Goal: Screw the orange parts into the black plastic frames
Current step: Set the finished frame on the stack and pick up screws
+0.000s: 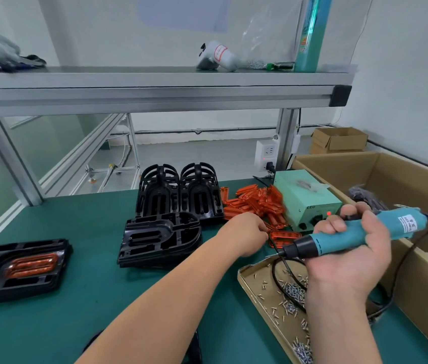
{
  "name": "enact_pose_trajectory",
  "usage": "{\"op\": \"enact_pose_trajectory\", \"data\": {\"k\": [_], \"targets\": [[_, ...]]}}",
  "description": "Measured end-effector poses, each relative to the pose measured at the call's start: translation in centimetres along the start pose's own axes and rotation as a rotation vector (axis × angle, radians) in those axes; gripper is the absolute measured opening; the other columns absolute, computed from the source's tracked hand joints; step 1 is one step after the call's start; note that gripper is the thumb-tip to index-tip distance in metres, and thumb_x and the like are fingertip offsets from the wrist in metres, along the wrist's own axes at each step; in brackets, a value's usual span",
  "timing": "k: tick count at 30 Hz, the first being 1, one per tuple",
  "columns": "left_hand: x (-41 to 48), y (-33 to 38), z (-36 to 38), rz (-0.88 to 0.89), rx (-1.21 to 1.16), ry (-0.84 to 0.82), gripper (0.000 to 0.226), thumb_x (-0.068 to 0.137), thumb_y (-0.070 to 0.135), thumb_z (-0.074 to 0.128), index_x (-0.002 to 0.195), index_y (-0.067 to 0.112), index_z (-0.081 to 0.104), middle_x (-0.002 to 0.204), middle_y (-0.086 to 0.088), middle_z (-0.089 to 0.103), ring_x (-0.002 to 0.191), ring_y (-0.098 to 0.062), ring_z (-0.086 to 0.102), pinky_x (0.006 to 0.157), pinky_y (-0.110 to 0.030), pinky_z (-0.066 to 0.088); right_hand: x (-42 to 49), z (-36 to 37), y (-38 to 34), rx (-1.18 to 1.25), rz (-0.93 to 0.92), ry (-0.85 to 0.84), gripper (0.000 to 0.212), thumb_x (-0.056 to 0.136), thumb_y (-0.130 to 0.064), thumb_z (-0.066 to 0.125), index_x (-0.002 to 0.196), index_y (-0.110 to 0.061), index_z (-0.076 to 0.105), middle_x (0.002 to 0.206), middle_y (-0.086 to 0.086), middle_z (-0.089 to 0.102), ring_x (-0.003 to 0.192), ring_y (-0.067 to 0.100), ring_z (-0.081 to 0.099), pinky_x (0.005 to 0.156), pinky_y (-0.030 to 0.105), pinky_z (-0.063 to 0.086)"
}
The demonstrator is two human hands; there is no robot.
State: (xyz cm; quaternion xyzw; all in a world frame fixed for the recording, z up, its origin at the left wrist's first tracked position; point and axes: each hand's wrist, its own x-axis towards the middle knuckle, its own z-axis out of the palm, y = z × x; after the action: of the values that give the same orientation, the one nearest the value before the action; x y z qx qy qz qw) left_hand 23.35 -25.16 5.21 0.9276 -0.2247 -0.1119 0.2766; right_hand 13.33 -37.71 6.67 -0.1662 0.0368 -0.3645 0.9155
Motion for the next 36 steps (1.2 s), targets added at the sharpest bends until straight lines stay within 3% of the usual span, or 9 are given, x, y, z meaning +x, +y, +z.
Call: {"op": "enact_pose_trajectory", "data": {"k": [6,8,10,12,18,23,25,32,36], "targets": [[1.1,0.0,1.1,-0.029,-0.125,0.005,0.024,0.096,0.017,0.064,0.114,0.017,0.079,0.127,-0.002,0.072,0.115,-0.024,0.065,0.098,-0.035,0.053,0.0,0.0,0.0,0.007,0.015,-0.004,0.010,0.101,-0.017,0.052,0.104,-0.019,0.062,0.088,-0.003,0.062,0.061,0.010,0.048,0.058,0.021,0.045],[1.2,-0.3,1.2,-0.059,-0.274,0.021,0.022,0.093,0.012,0.069,0.111,0.020,0.079,0.116,0.001,0.072,0.100,-0.018,0.066,0.081,-0.024,0.054,0.1,0.0,0.0,0.012,0.023,-0.004,0.011,0.100,-0.017,0.053,0.103,-0.020,0.063,0.088,-0.003,0.062,0.061,0.009,0.049,0.058,0.021,0.045],[1.4,-0.5,1.3,-0.112,-0.466,0.016,0.020,0.091,0.007,0.071,0.105,0.021,0.078,0.097,0.002,0.070,0.065,-0.007,0.059,0.048,-0.012,0.044,0.1,-0.1,0.0,0.016,0.027,-0.006,0.011,0.099,-0.017,0.054,0.103,-0.020,0.064,0.089,-0.003,0.063,0.061,0.009,0.049,0.058,0.021,0.046],[1.4,-0.4,1.3,-0.140,-0.542,0.007,0.022,0.089,0.004,0.073,0.103,0.020,0.077,0.089,0.002,0.068,0.052,0.000,0.050,0.039,-0.010,0.037,0.0,-0.1,0.1,0.014,0.024,-0.013,0.011,0.099,-0.017,0.055,0.104,-0.020,0.065,0.089,-0.003,0.063,0.061,0.009,0.050,0.058,0.022,0.046],[2.1,0.2,1.8,-0.102,-0.321,0.002,0.034,0.087,0.005,0.072,0.118,0.016,0.078,0.122,-0.002,0.070,0.096,-0.012,0.059,0.082,-0.024,0.046,0.0,-0.1,0.3,0.013,0.028,-0.027,0.012,0.100,-0.016,0.054,0.105,-0.020,0.063,0.089,-0.003,0.063,0.062,0.009,0.050,0.059,0.021,0.046],[2.3,-0.4,2.0,-0.111,-0.376,-0.022,0.010,0.087,0.016,0.080,0.095,0.021,0.082,0.098,0.004,0.070,0.081,-0.012,0.060,0.065,-0.025,0.048,0.1,-0.1,0.3,0.007,0.033,-0.038,0.012,0.101,-0.016,0.053,0.104,-0.020,0.063,0.088,-0.004,0.063,0.061,0.009,0.050,0.058,0.021,0.046],[2.2,-0.3,2.3,-0.110,-0.434,-0.007,0.001,0.089,0.022,0.081,0.090,0.022,0.081,0.096,0.004,0.073,0.082,-0.012,0.062,0.067,-0.026,0.048,0.1,-0.1,0.3,0.004,0.033,-0.040,0.011,0.101,-0.015,0.053,0.105,-0.020,0.062,0.088,-0.004,0.062,0.060,0.009,0.051,0.058,0.021,0.047],[2.2,1.0,2.8,-0.034,-0.277,0.052,0.009,0.088,0.022,0.074,0.082,0.021,0.081,0.090,0.002,0.074,0.091,-0.022,0.067,0.082,-0.040,0.059,0.1,-0.2,0.5,0.000,0.034,-0.041,0.012,0.100,-0.015,0.054,0.105,-0.021,0.063,0.088,-0.003,0.062,0.060,0.009,0.051,0.058,0.021,0.047],[2.0,1.1,2.5,-0.040,-0.136,0.060,0.023,0.087,0.013,0.063,0.065,0.016,0.071,0.081,-0.005,0.071,0.080,-0.026,0.064,0.073,-0.038,0.057,0.1,-0.2,0.6,0.000,0.032,-0.054,0.013,0.100,-0.014,0.054,0.103,-0.022,0.064,0.088,-0.003,0.063,0.060,0.009,0.052,0.058,0.021,0.048]]}}
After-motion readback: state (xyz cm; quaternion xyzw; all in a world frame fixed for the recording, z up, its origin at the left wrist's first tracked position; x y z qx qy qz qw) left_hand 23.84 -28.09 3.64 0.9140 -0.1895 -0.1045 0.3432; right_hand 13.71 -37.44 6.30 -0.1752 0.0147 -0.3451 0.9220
